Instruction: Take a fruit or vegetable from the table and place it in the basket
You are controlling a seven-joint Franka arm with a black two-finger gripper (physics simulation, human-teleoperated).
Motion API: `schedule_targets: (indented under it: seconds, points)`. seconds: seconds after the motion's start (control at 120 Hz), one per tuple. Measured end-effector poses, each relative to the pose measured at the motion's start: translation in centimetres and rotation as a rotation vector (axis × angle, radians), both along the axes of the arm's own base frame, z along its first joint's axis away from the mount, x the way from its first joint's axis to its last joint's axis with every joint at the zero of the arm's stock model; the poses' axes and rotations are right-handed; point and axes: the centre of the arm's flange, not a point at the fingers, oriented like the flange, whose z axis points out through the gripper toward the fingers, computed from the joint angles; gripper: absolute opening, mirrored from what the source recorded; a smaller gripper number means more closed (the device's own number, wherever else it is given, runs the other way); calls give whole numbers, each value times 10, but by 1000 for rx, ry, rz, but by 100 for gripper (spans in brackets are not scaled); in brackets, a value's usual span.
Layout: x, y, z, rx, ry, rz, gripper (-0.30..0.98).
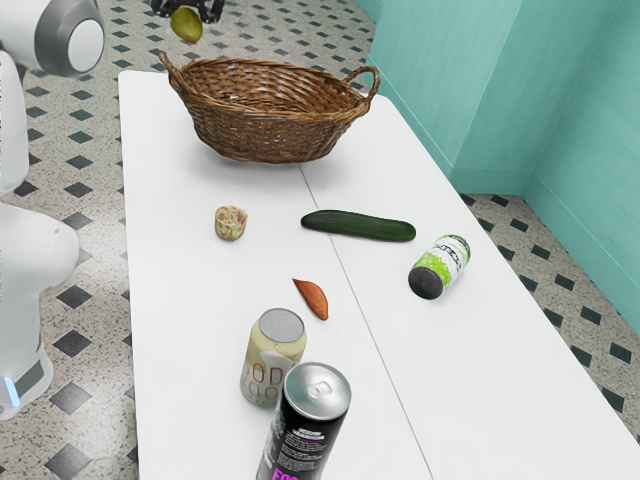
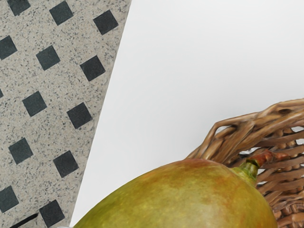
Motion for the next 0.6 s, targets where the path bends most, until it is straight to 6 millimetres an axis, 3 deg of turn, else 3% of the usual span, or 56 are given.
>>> schedule_targets:
  seconds: [0.075,0.192,0.275,0.358,0.533,0.567,0.6]
  points:
    - [32,-18,1,26,-23,-85,40]
    - [113,-94,4,47,-59,-305,45]
    - [146,-135,5,48,-87,-407,56]
    - [151,-139,5,53,-103,-425,61]
    - [114,-95,4,31,-88,-340,67]
    - [113,-98,1,7,-72,-354,67]
    - [122,-115,1,-14,-64,-401,68]
